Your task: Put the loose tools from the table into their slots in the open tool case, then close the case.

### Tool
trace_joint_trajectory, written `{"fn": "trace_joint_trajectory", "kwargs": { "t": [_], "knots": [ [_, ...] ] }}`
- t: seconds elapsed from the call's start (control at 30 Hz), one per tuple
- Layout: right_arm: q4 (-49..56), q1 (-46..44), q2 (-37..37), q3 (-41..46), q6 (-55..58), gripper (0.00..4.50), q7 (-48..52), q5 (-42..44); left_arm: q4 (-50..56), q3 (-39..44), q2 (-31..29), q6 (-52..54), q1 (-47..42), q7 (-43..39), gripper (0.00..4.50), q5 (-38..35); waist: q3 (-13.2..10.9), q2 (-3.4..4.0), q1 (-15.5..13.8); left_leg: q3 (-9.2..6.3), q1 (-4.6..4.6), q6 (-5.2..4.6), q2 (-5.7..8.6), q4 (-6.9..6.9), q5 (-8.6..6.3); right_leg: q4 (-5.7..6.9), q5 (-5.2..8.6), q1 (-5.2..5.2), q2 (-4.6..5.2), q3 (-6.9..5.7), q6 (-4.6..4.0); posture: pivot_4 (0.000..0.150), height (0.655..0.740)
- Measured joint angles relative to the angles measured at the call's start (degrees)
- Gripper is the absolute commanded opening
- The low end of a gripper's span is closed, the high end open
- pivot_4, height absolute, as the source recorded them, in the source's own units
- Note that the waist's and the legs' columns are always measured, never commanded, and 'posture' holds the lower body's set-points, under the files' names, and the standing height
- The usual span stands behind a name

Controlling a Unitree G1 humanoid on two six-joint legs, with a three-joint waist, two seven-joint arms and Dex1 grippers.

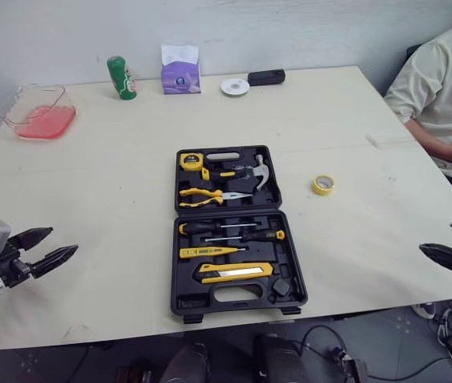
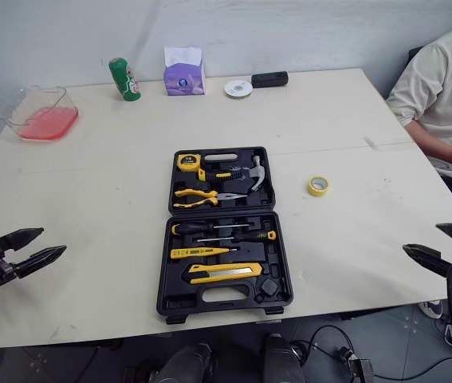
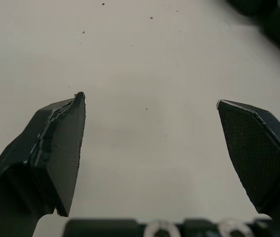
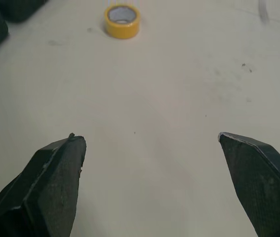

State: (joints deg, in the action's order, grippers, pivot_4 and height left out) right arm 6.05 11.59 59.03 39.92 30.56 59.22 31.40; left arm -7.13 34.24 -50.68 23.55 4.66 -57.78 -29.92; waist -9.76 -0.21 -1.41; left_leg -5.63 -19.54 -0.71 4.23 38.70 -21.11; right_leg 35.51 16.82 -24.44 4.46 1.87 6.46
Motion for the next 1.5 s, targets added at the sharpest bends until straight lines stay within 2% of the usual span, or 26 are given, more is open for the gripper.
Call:
{"fn": "trace_joint_trajectory", "kwargs": {
  "t": [0.2, 0.33, 0.47, 0.63, 0.73, 0.9, 1.07, 1.1, 1.13, 1.23, 1.43, 1.5],
  "knots": [
    [1.6, -14.1, 6.6, -13.7, 1.3, 4.5, 6.4, 1.3, 15.7, -9.6, -0.2, 10.3, -11.4, 0.1, 4.47, -7.1, -0.1, 0.08, 0.1, -0.04, -0.12, 0.05, 0.0, 0.1, -0.01, 0.01, -0.01, -0.08, 0.0, -0.04, 0.01, 0.15, 0.74],
    [-1.4, -32.0, 8.6, -28.7, 2.0, 4.5, 11.5, -1.1, 23.4, -18.5, 0.5, 17.7, -25.4, 0.8, 4.47, -12.7, -0.1, 0.12, 0.6, -0.04, -0.34, 0.08, -0.01, 0.3, -0.01, 0.05, -0.01, -0.29, -0.05, -0.1, 0.02, 0.15, 0.74],
    [-8.2, -46.0, 7.3, -43.1, 1.5, 4.5, 15.0, -10.1, 24.9, -24.5, 3.1, 20.7, -35.3, 0.5, 4.47, -15.2, -0.1, 0.13, 1.3, 0.07, -0.9, 0.12, 0.05, 0.47, 0.03, 0.35, -0.02, -1.02, -0.02, -0.09, 0.03, 0.15, 0.74],
    [-20.0, -57.9, 0.2, -55.8, -1.1, 4.5, 18.3, -20.6, 24.7, -30.8, 7.7, 21.5, -43.2, 0.1, 4.47, -15.7, -0.1, 0.1, 1.7, 0.07, -1.02, 0.15, 0.03, 0.47, 0.05, 0.39, -0.02, -1.2, -0.07, -0.11, 0.03, 0.15, 0.74],
    [-25.0, -60.8, -2.3, -57.5, -3.3, 4.5, 18.3, -23.6, 24.1, -31.1, 8.6, 22.0, -44.2, 0.3, 4.47, -15.7, -0.1, 0.1, 1.6, 0.05, -1.01, 0.16, 0.04, 0.5, 0.05, 0.39, -0.02, -1.2, -0.06, -0.12, 0.03, 0.15, 0.74],
    [-41.9, -72.3, -12.9, -61.3, -10.5, 4.5, 12.7, -32.6, 21.7, -35.3, 12.5, 20.3, -46.0, 0.6, 4.47, -13.0, -0.1, 0.1, 1.8, 0.05, -0.97, 0.25, 0.05, 0.5, 0.12, 0.44, -0.02, -1.23, -0.07, -0.14, 0.03, 0.15, 0.74],
    [-53.8, -76.6, -17.5, -62.5, -15.4, 4.5, 10.8, -37.6, 19.7, -35.2, 12.7, 18.8, -46.3, 0.7, 4.47, -11.3, -0.1, 0.1, 1.7, -0.04, -1.06, 0.28, 0.08, 0.49, 0.14, 0.49, -0.02, -1.26, -0.03, -0.3, 0.02, 0.15, 0.74],
    [-56.2, -77.2, -18.4, -62.7, -16.2, 4.09, 10.0, -38.6, 19.7, -35.2, 12.9, 18.7, -46.3, 0.7, 4.5, -11.1, -0.1, 0.1, 1.8, -0.03, -1.06, 0.27, 0.12, 0.51, 0.14, 0.49, -0.02, -1.25, -0.01, -0.35, 0.03, 0.15, 0.74],
    [-58.4, -77.8, -19.1, -62.8, -16.9, 3.96, 9.2, -39.5, 19.7, -35.3, 13.1, 18.6, -46.3, 0.7, 4.5, -11.0, -0.1, 0.1, 1.8, -0.02, -1.06, 0.26, 0.15, 0.52, 0.14, 0.49, -0.03, -1.25, 0.0, -0.41, 0.05, 0.15, 0.74],
    [-62.4, -79.1, -19.5, -62.8, -18.7, 3.96, 9.4, -41.6, 19.9, -35.3, 13.5, 18.5, -46.3, 0.9, 4.5, -10.7, -0.1, 0.1, 1.8, -0.04, -1.06, 0.26, 0.11, 0.54, 0.15, 0.49, -0.03, -1.25, -0.01, -0.75, 0.05, 0.15, 0.74],
    [-63.9, -80.6, -21.2, -62.6, -20.7, 3.96, 11.1, -43.2, 20.0, -35.3, 13.7, 18.5, -46.3, 1.4, 4.5, -10.4, -0.1, 0.11, 3.1, -0.1, -1.06, 0.26, 0.09, 0.53, 0.15, 0.55, -0.03, -1.24, 0.01, -0.91, 0.05, 0.15, 0.74],
    [-65.4, -80.7, -21.9, -62.5, -21.6, 3.41, 10.8, -43.7, 20.0, -35.3, 14.0, 18.4, -46.4, 1.6, 4.5, -10.3, -0.1, 0.11, 3.3, -0.1, -1.06, 0.26, 0.09, 0.52, 0.15, 0.54, -0.03, -1.24, 0.02, -0.95, 0.05, 0.15, 0.74]
  ]
}}
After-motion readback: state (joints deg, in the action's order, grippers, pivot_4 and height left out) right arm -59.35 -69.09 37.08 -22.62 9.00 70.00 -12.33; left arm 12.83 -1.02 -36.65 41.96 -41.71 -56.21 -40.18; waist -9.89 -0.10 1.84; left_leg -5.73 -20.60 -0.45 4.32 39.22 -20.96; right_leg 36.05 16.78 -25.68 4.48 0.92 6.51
